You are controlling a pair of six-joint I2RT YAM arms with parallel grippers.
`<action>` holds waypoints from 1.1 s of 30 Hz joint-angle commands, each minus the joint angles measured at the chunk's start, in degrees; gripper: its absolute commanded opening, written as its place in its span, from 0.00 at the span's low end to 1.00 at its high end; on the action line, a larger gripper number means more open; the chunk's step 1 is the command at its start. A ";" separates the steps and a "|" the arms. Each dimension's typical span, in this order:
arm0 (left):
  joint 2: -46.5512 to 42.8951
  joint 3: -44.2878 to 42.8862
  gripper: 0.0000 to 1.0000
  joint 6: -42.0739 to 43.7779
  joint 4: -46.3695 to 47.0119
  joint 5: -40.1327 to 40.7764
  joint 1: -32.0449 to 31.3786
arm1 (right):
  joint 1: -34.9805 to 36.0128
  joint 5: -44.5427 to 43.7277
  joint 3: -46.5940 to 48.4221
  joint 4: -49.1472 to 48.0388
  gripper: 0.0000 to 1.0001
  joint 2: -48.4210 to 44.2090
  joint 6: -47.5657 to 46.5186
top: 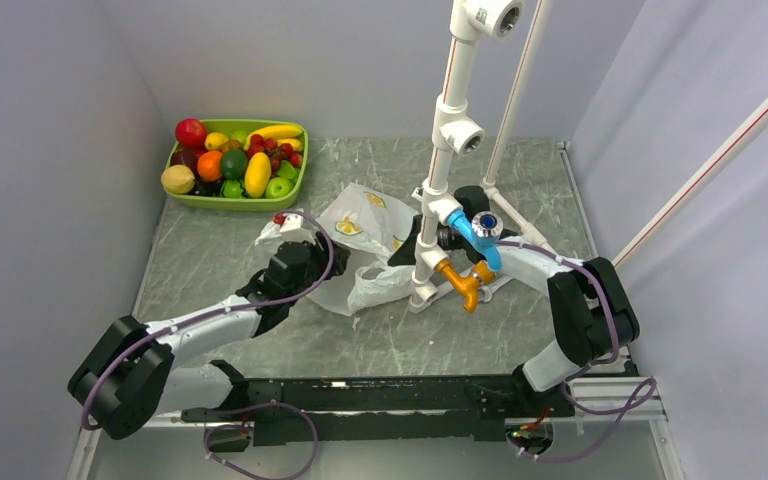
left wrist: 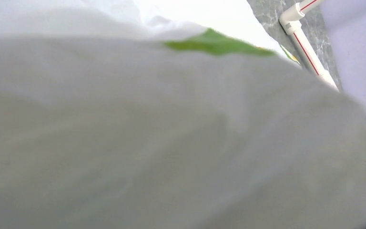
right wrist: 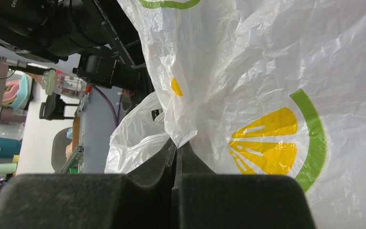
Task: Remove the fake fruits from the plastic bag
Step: Take out the fake fruit from the plastic bag.
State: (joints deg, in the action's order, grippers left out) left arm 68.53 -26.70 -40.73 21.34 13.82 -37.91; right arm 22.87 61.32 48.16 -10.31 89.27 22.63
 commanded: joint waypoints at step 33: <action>17.85 -10.39 0.72 -1.06 9.32 3.35 2.73 | -1.81 -9.24 35.73 -20.47 0.61 30.99 33.36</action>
State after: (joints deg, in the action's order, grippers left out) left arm 84.64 -34.22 -41.85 27.70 15.38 -35.59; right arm 19.40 52.42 77.23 -26.11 114.52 51.86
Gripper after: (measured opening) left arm 0.697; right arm 0.618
